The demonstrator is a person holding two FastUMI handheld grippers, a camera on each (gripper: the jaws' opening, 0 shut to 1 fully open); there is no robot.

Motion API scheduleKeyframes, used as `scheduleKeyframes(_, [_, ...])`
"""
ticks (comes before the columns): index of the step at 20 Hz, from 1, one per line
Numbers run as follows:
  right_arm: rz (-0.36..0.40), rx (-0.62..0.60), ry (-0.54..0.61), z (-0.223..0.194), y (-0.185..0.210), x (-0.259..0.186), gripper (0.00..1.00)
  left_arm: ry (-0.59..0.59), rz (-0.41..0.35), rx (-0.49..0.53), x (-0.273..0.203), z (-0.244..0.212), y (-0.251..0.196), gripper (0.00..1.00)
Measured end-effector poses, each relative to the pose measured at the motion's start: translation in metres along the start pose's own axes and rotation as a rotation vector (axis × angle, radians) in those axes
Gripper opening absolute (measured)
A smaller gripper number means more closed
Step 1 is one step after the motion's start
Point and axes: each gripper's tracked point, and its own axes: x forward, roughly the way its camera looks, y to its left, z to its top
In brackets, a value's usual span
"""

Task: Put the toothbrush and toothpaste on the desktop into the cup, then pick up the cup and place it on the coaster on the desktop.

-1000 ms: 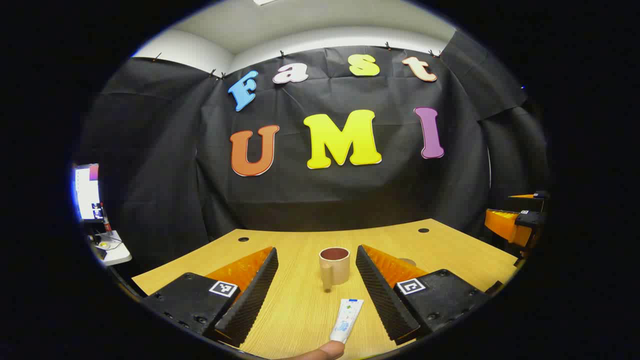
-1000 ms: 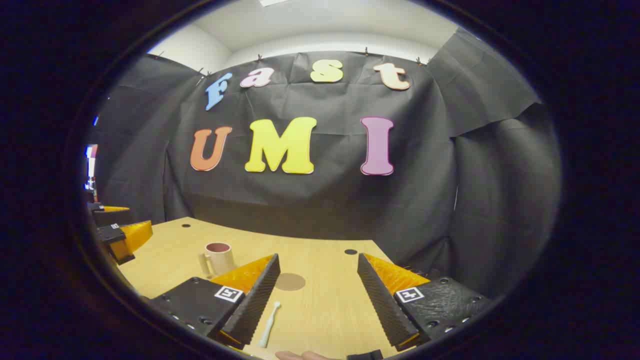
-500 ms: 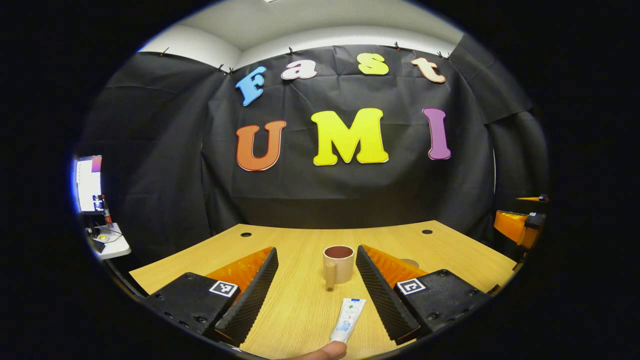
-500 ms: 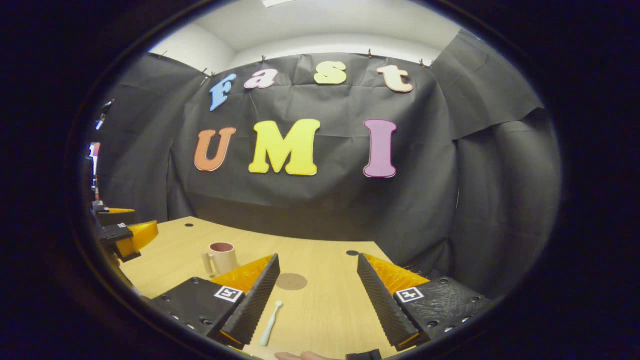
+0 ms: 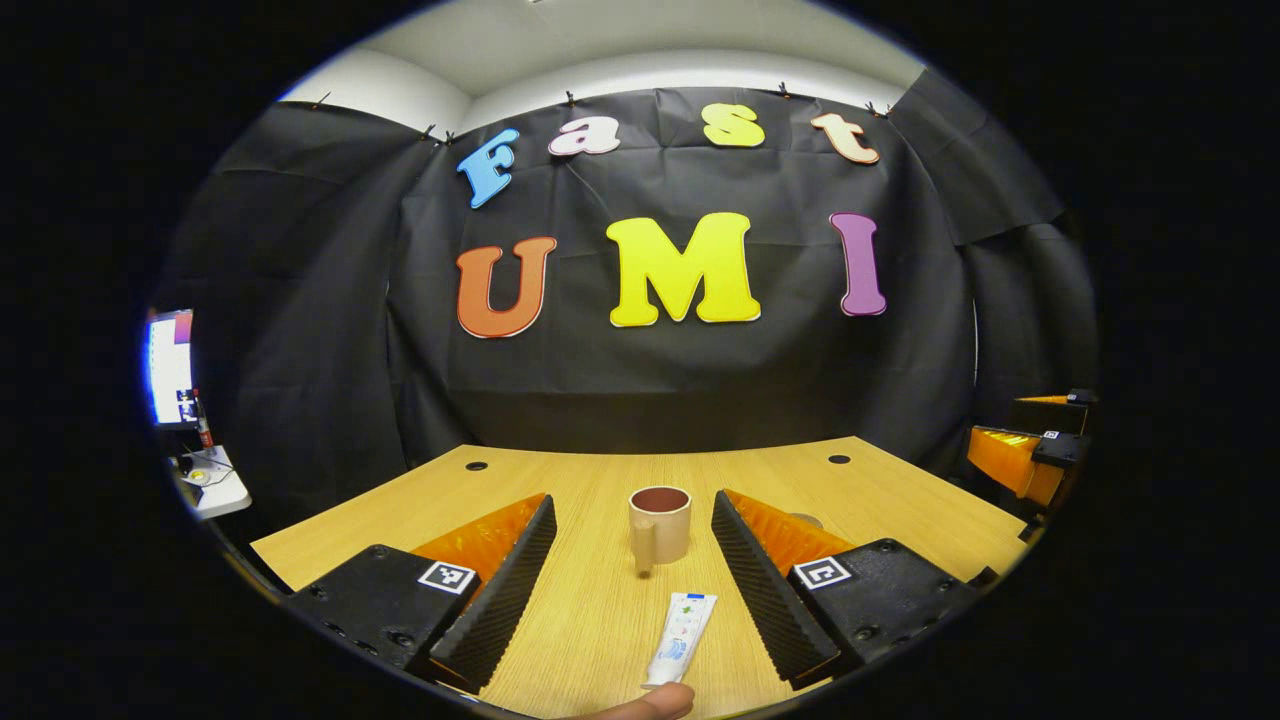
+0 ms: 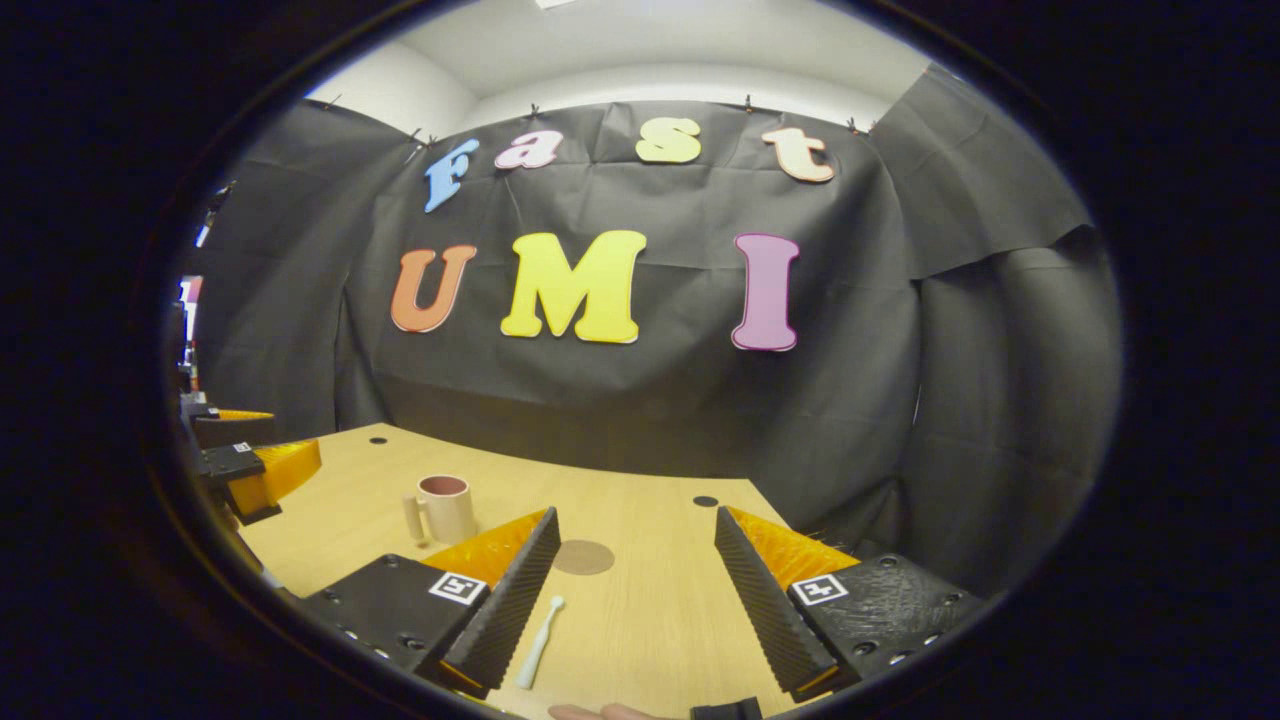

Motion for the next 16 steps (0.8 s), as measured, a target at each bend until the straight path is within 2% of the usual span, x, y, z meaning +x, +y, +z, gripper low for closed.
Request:
scheduleKeyframes(6, [0.013,-0.009,0.024,-0.008,0.004,0.005,0.95,0.079,-0.014,-0.035,0.011,-0.025,-0.006,0.99])
scheduleKeyframes(11, [0.012,-0.009,0.049,-0.015,0.002,0.012,0.94,0.250,-0.063,-0.034,0.025,-0.081,-0.019,0.99])
scheduleKeyframes(16, [0.012,0.006,0.080,-0.025,0.000,0.020,0.95,0.444,-0.079,-0.005,0.024,-0.146,-0.024,1.00])
